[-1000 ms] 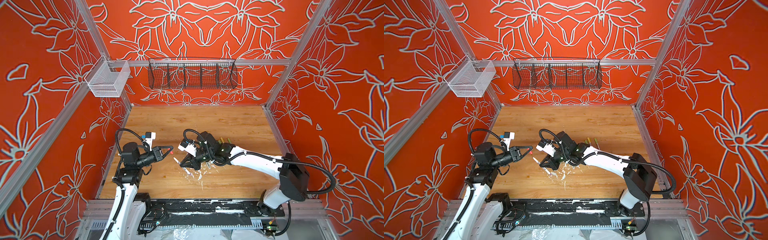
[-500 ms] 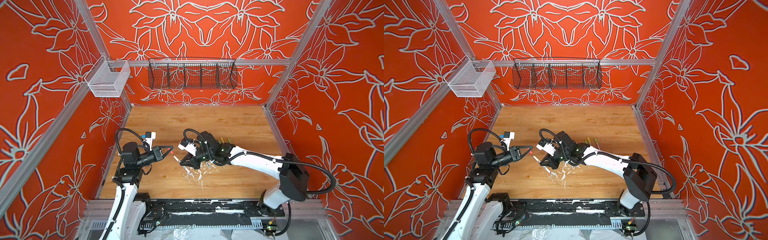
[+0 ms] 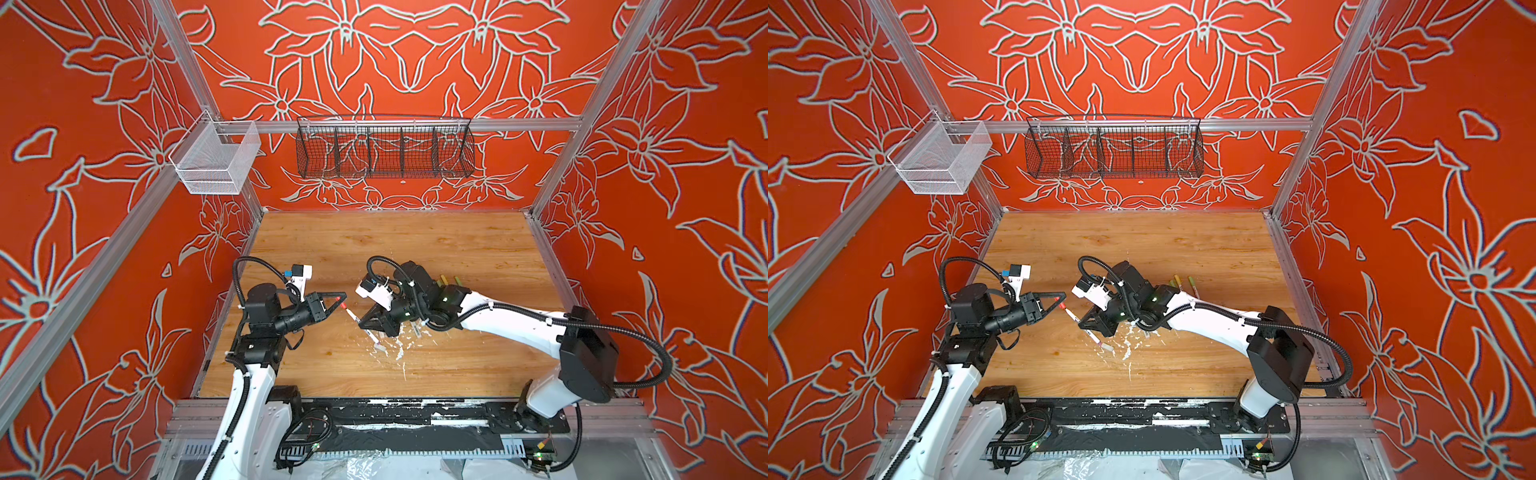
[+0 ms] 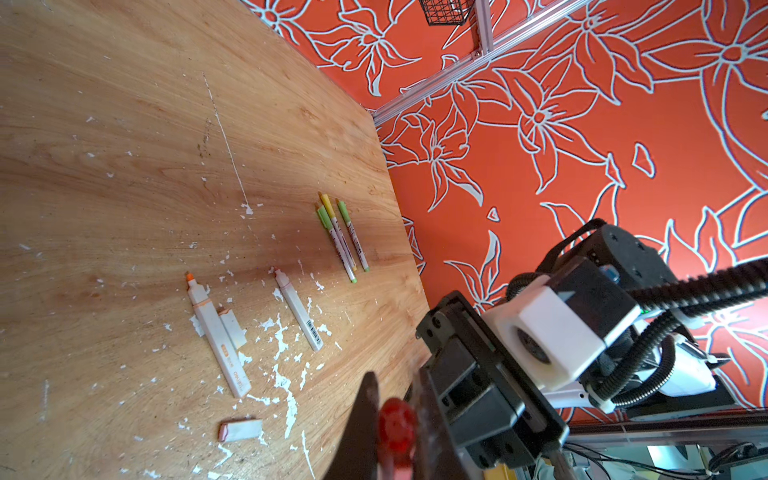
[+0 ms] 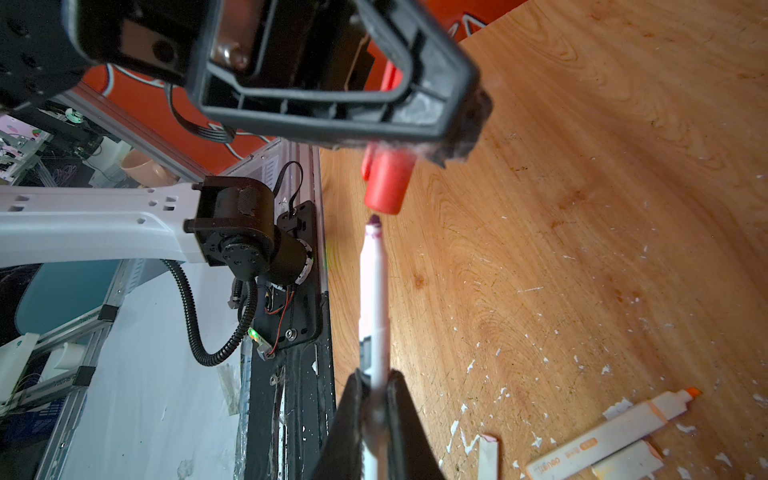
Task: Insert the pens into the pen caps
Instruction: 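Lift the white marker and raise its tip toward the red cap in the left gripper, then push the marker tip up into the red cap with the right gripper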
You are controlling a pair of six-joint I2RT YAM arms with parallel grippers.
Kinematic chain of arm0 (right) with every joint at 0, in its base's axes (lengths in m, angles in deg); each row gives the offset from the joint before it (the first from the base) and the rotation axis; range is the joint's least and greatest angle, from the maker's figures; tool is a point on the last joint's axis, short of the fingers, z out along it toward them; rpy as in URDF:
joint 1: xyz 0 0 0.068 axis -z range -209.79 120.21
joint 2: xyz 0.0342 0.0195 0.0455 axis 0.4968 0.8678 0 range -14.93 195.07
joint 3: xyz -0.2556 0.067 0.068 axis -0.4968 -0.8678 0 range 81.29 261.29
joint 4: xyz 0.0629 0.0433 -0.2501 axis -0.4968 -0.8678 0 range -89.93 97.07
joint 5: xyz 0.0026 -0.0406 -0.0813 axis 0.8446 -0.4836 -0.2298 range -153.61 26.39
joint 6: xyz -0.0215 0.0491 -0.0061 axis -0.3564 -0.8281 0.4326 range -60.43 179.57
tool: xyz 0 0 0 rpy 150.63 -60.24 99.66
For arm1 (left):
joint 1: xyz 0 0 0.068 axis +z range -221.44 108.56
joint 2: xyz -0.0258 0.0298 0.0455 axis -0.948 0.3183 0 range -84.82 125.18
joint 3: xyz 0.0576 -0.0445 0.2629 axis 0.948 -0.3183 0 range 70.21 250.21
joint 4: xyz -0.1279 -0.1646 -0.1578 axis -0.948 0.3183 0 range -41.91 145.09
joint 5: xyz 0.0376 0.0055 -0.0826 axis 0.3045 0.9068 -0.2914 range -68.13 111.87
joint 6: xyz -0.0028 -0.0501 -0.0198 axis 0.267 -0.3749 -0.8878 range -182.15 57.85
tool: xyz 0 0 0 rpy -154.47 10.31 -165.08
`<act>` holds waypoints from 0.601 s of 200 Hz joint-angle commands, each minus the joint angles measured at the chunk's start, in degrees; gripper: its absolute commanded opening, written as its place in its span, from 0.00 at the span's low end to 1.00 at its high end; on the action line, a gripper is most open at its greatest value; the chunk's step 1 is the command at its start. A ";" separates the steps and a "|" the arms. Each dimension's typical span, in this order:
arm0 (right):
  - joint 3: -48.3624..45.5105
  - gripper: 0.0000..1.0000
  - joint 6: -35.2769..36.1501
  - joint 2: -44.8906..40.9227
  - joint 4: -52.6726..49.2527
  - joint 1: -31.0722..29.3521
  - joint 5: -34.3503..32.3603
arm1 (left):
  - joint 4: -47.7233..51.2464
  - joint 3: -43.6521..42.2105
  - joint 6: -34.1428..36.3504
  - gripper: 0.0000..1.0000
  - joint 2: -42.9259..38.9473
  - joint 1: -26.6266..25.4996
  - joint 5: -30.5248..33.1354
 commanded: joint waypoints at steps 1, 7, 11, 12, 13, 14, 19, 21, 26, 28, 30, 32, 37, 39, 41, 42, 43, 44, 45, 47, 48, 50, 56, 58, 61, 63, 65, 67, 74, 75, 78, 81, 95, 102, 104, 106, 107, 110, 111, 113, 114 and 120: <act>1.82 0.05 -0.04 -0.21 1.24 0.23 -0.76 | 0.57 0.78 1.08 0.00 -0.13 -0.70 0.20; 1.92 0.05 -0.02 -0.08 1.21 0.27 -0.76 | 0.64 0.71 1.14 0.00 -0.22 -0.80 0.23; 1.92 0.05 -0.01 0.02 1.26 0.31 -0.84 | 0.63 0.74 1.09 0.00 -0.30 -0.84 0.29; 1.96 0.05 -0.01 0.02 1.28 0.32 -0.84 | 0.63 0.73 1.12 0.00 -0.30 -0.87 0.27; 1.94 0.05 0.00 0.03 1.29 0.32 -0.84 | 0.60 0.72 1.13 0.00 -0.31 -0.84 0.29; 1.93 0.05 -0.05 0.03 1.30 0.32 -0.89 | 0.63 0.76 1.14 0.00 -0.31 -0.87 0.31; 2.00 0.05 -0.09 0.04 1.44 0.32 -0.93 | 0.60 0.80 1.15 0.00 -0.31 -0.98 0.24; 2.01 0.05 -0.09 0.04 1.47 0.32 -0.93 | 0.58 0.80 1.15 0.00 -0.31 -1.03 0.28; 2.04 0.05 -0.10 0.14 1.56 0.32 -0.93 | 0.57 0.78 1.14 0.00 -0.31 -1.02 0.27; 2.08 0.05 -0.09 0.12 1.50 0.32 -0.93 | 0.61 0.80 1.15 0.00 -0.31 -1.13 0.24; 2.16 0.05 -0.09 0.12 1.58 0.36 -0.93 | 0.51 0.76 1.15 0.00 -0.24 -1.11 0.17; 2.18 0.05 -0.09 0.17 1.57 0.37 -0.93 | 0.56 0.79 1.15 0.00 -0.23 -1.08 0.19; 2.31 0.05 -0.13 0.29 1.63 0.34 -0.91 | 0.49 0.80 1.14 0.00 -0.21 -1.25 0.10; 2.35 0.05 -0.10 0.36 1.65 0.37 -0.93 | 0.48 0.80 1.12 0.00 -0.22 -1.25 0.07; 2.42 0.05 -0.09 0.42 1.65 0.40 -0.93 | 0.48 0.80 1.14 0.00 -0.26 -1.25 0.08; 2.43 0.05 -0.14 0.40 1.61 0.40 -0.93 | 0.48 0.80 1.14 0.00 -0.29 -1.25 0.07; 2.48 0.05 -0.11 0.44 1.63 0.36 -0.93 | 0.53 0.76 1.15 0.00 -0.30 -1.25 0.11; 2.51 0.05 -0.10 0.50 1.64 0.34 -0.93 | 0.50 0.78 1.15 0.00 -0.30 -1.25 0.12; 2.57 0.05 -0.10 0.49 1.60 0.37 -0.93 | 0.54 0.79 1.10 0.00 -0.30 -1.25 0.13; 2.59 0.05 -0.14 0.59 1.53 0.40 -0.93 | 0.54 0.73 1.11 0.00 -0.35 -1.36 0.21; 2.61 0.05 -0.11 0.62 1.55 0.40 -0.93 | 0.55 0.77 1.13 0.00 -0.37 -1.39 0.18; 2.68 0.05 -0.10 0.64 1.49 0.36 -0.93 | 0.52 0.75 1.14 0.00 -0.39 -1.42 0.15; 2.94 0.05 -0.09 0.91 1.40 0.44 -1.00 | 0.56 0.80 1.07 0.00 -0.50 -1.40 0.19; 2.96 0.05 -0.11 0.91 1.32 0.46 -1.02 | 0.50 0.80 1.08 0.00 -0.55 -1.35 0.16; 3.04 0.04 -0.09 1.02 1.33 0.49 -1.02 | 0.55 0.80 1.13 0.00 -0.65 -1.37 0.22; 3.06 0.04 -0.09 1.12 1.26 0.49 -1.02 | 0.52 0.80 1.12 0.00 -0.72 -1.39 0.16; 3.13 0.04 -0.02 1.18 1.23 0.49 -1.04 | 0.43 0.80 1.14 0.00 -0.74 -1.42 0.19; 3.14 0.04 -0.01 1.22 1.17 0.49 -1.07 | 0.47 0.80 1.15 0.00 -0.81 -1.36 0.11; 3.19 0.04 -0.09 1.39 1.19 0.46 -1.34 | 0.35 0.75 1.00 0.00 -0.99 -1.38 0.10; 3.17 0.04 -0.09 1.37 1.20 0.48 -1.36 | 0.33 0.73 0.99 0.00 -1.00 -1.36 0.12; 3.15 0.04 -0.13 1.43 1.21 0.49 -1.45 | 0.37 0.75 1.05 0.00 -1.09 -1.41 0.13; 3.15 0.04 -0.18 1.47 1.24 0.57 -1.50 | 0.31 0.71 1.05 0.00 -1.12 -1.50 0.02; 3.24 0.04 -0.36 1.53 1.24 0.64 -1.98 | 0.19 0.71 0.83 0.00 -1.19 -1.50 -0.10; 3.32 0.04 -0.40 1.55 1.21 0.68 -1.96 | 0.16 0.70 0.84 0.00 -1.16 -1.46 -0.05; 3.32 0.04 -0.39 1.53 1.21 0.69 -1.96 | 0.16 0.69 0.81 0.00 -1.12 -1.48 -0.15; 3.37 0.04 -0.36 1.53 1.26 0.67 -1.98 | 0.09 0.66 0.84 0.00 -1.10 -1.48 -0.15; 3.35 0.04 -0.36 1.53 1.28 0.72 -1.99 | 0.07 0.69 0.82 0.00 -1.10 -1.46 -0.18; 3.26 0.04 -0.43 1.53 1.34 0.81 -2.05 | 0.09 0.71 0.84 0.00 -1.03 -1.49 -0.20; 3.29 0.04 -0.44 1.53 1.37 0.82 -2.11 | 0.07 0.71 0.86 0.00 -1.02 -1.50 -0.21; 3.32 0.04 -0.48 1.53 1.41 0.84 -2.13 | 0.05 0.71 0.83 0.00 -1.01 -1.49 -0.16; 3.32 0.04 -0.51 1.48 1.40 0.84 -2.10 | 0.04 0.71 0.86 0.00 -1.01 -1.46 -0.19; 3.39 0.04 -0.67 1.44 1.55 0.88 -2.22 | 0.09 0.69 0.80 0.00 -0.92 -1.50 -0.16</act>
